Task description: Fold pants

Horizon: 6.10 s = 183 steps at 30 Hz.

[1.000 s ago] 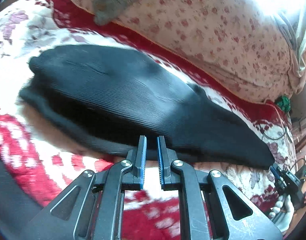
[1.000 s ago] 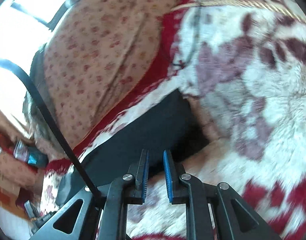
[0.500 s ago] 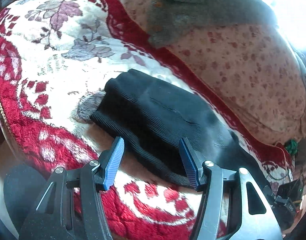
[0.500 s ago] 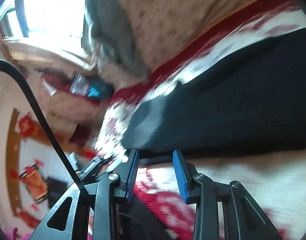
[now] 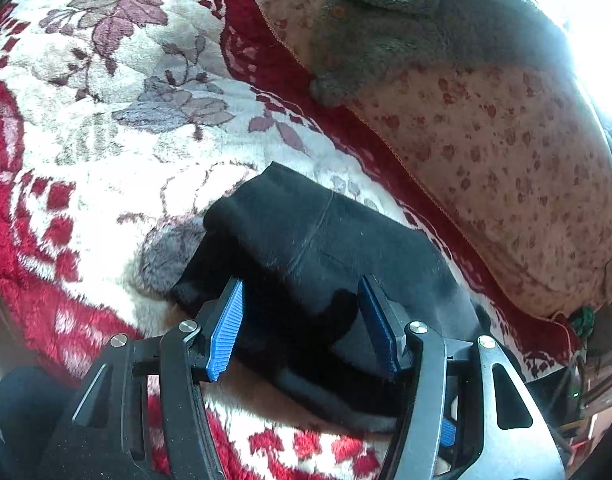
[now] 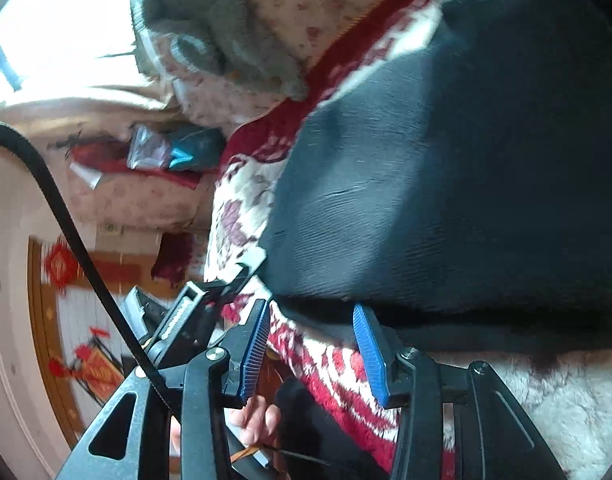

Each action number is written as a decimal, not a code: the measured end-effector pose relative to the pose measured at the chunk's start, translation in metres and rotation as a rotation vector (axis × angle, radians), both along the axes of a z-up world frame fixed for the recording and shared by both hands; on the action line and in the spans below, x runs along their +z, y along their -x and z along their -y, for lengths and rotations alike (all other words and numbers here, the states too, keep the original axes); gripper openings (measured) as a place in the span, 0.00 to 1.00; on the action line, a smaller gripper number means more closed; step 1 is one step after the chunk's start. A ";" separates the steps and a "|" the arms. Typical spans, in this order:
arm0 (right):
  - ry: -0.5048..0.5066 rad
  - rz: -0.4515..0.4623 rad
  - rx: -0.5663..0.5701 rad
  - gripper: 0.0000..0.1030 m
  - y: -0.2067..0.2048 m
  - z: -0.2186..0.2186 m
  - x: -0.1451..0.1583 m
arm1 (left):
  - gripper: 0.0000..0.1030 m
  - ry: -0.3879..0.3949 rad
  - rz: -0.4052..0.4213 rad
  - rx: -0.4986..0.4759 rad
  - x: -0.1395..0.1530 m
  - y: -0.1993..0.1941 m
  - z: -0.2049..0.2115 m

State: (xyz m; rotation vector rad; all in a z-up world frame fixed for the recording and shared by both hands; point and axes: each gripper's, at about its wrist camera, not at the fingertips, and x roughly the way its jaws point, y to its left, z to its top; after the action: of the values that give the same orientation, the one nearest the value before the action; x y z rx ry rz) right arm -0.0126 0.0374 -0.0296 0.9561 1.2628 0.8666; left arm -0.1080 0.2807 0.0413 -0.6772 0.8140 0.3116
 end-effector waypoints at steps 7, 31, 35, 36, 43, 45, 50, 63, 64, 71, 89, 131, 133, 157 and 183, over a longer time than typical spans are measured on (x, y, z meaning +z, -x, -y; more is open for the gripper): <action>-0.075 -0.082 -0.143 0.38 -0.010 0.015 -0.016 | 0.54 0.012 -0.007 0.026 -0.008 -0.011 -0.005; -0.077 0.087 0.052 0.07 0.018 -0.011 0.016 | 0.10 -0.058 0.042 -0.057 0.005 0.030 -0.005; 0.028 0.084 0.099 0.10 0.023 -0.014 0.007 | 0.10 -0.059 0.001 -0.041 -0.017 0.030 -0.006; 0.020 0.073 0.101 0.12 0.022 -0.013 0.006 | 0.10 -0.076 0.006 -0.041 -0.017 0.031 -0.004; 0.166 0.280 0.069 0.26 0.012 0.007 0.051 | 0.12 -0.049 0.013 -0.040 -0.009 0.035 -0.007; 0.223 0.316 0.061 0.33 0.005 0.011 0.055 | 0.14 -0.047 0.012 -0.034 -0.005 0.038 -0.007; 0.281 0.307 0.080 0.33 -0.005 0.013 0.042 | 0.14 -0.108 0.027 -0.028 0.013 0.043 0.002; 0.260 0.254 0.115 0.34 0.000 0.027 0.021 | 0.15 -0.186 0.044 -0.066 0.033 0.037 0.031; 0.261 0.263 0.098 0.34 -0.002 0.033 0.026 | 0.15 -0.183 0.044 -0.077 0.032 0.034 0.036; 0.299 0.316 -0.027 0.39 -0.055 0.074 0.053 | 0.15 -0.130 0.038 -0.219 0.021 0.000 0.086; 0.375 0.348 0.075 0.11 -0.134 0.052 0.024 | 0.15 -0.180 -0.063 -0.356 -0.019 -0.032 0.138; 0.483 0.254 -0.395 0.49 0.050 0.310 0.047 | 0.44 -0.274 0.007 -0.544 0.020 -0.039 0.245; 0.493 0.250 -0.408 0.50 0.053 0.314 0.045 | 0.44 -0.277 0.005 -0.553 0.020 -0.040 0.249; 0.453 0.133 -0.611 0.63 0.059 0.385 0.027 | 0.44 -0.116 -0.022 -0.841 0.012 -0.077 0.325; 0.407 0.256 -0.608 0.41 0.052 0.406 0.016 | 0.44 -0.096 -0.140 -1.385 -0.027 -0.212 0.494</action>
State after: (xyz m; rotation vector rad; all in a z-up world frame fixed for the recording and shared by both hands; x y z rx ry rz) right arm -0.0646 -0.3684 -0.0132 0.7996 0.8092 0.2290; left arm 0.1036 -0.2136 0.0138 0.1038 1.2073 -0.8603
